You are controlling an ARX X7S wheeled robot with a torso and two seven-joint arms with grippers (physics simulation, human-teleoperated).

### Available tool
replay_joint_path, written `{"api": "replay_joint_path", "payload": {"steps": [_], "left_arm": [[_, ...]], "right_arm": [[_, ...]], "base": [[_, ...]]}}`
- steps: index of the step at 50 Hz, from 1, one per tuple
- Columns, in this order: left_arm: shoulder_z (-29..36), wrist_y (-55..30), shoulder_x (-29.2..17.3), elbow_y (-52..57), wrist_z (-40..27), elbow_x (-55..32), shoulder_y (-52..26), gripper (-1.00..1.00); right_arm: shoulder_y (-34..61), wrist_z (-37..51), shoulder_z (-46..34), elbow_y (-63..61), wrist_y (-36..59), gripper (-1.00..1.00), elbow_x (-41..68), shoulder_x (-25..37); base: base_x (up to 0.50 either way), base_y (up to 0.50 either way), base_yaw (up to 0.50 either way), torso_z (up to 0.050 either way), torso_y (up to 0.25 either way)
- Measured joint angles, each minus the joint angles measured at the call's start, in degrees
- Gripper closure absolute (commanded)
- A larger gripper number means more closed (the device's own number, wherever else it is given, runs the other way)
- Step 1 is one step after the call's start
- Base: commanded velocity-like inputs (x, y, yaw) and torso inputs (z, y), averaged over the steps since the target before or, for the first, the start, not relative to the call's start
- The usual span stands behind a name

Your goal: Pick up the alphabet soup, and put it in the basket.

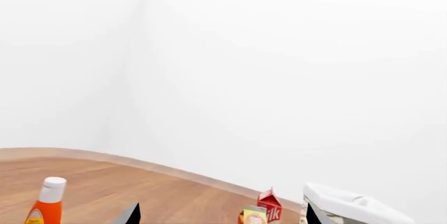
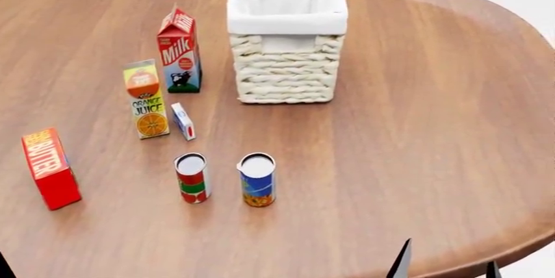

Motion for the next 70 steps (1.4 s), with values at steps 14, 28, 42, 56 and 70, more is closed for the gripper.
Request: {"api": "replay_joint_path", "payload": {"steps": [14, 28, 42, 56, 70], "left_arm": [[0.31, 0.31, -0.30, -0.15, -0.38, -0.08, -0.01, -1.00], [0.60, 0.62, -0.61, -0.23, -0.74, -0.13, 0.02, -1.00], [0.90, 0.69, -0.92, -0.16, -1.14, -0.14, 0.00, -1.00], [1.21, 0.81, -1.20, -0.21, -1.49, -0.17, -0.03, -1.00], [1.50, 0.84, -1.47, -0.01, -1.91, -0.15, 0.06, -1.00]], "right_arm": [[0.11, 0.15, -0.67, 0.12, 0.11, -1.00, -0.11, 0.36], [0.12, 0.22, -1.21, 0.19, -0.15, -1.00, -0.11, 0.69], [0.12, 0.23, -1.68, 0.28, -0.49, -1.00, 0.00, 1.00], [0.07, 0.31, -2.03, 0.23, -0.75, -1.00, 0.26, 1.29], [0.07, 0.45, -2.43, 0.29, -1.02, -1.00, 0.27, 1.52]], "base": [[0.09, -0.05, 0.00, 0.000, 0.000], [0.14, -0.04, 0.00, 0.000, 0.000], [0.20, -0.04, 0.00, 0.000, 0.000], [0.20, -0.04, 0.00, 0.000, 0.000], [0.21, -0.03, 0.00, 0.000, 0.000]]}}
